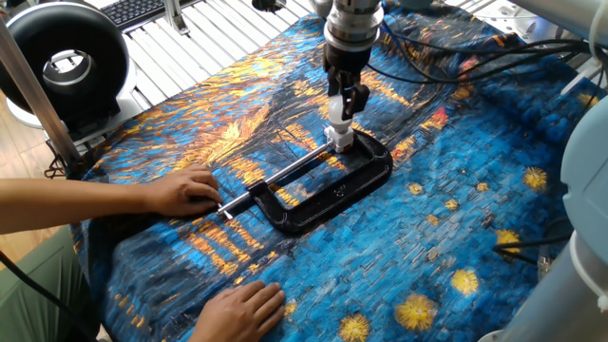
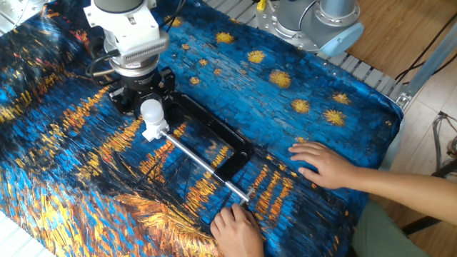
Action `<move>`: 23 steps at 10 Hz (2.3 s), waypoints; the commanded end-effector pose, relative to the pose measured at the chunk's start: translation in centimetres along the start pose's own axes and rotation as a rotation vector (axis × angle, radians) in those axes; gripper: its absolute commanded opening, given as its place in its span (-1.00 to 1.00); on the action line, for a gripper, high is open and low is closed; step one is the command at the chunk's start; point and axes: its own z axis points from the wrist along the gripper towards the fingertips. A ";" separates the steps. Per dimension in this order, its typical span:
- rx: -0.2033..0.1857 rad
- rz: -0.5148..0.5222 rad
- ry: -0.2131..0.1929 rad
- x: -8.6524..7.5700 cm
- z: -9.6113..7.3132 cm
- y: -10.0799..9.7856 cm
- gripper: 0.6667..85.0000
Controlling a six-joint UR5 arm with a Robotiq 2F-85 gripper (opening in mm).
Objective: Install the light bulb by rotating it
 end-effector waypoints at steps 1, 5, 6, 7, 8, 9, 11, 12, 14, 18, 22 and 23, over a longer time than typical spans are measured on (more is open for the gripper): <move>0.011 0.021 -0.014 -0.2 0.2 -0.1 0.30; 0.008 0.058 -0.017 -0.3 0.1 0.4 0.31; 0.004 0.071 -0.019 -0.4 0.0 0.6 0.34; 0.002 0.076 -0.020 -0.4 -0.1 0.7 0.41; 0.004 0.077 -0.019 -0.3 -0.2 0.8 0.43; 0.004 0.077 -0.019 -0.3 -0.2 0.8 0.43; 0.011 0.077 -0.026 -0.4 -0.4 0.8 0.43; 0.012 0.071 -0.027 -0.4 -0.5 0.8 0.42; 0.013 0.060 -0.014 -0.6 -0.5 0.7 0.43; 0.007 0.056 0.002 -1.2 -1.0 1.2 0.43; 0.004 0.022 0.002 -1.3 -0.5 0.7 0.44; 0.000 -0.005 0.005 -1.3 -0.1 0.5 0.45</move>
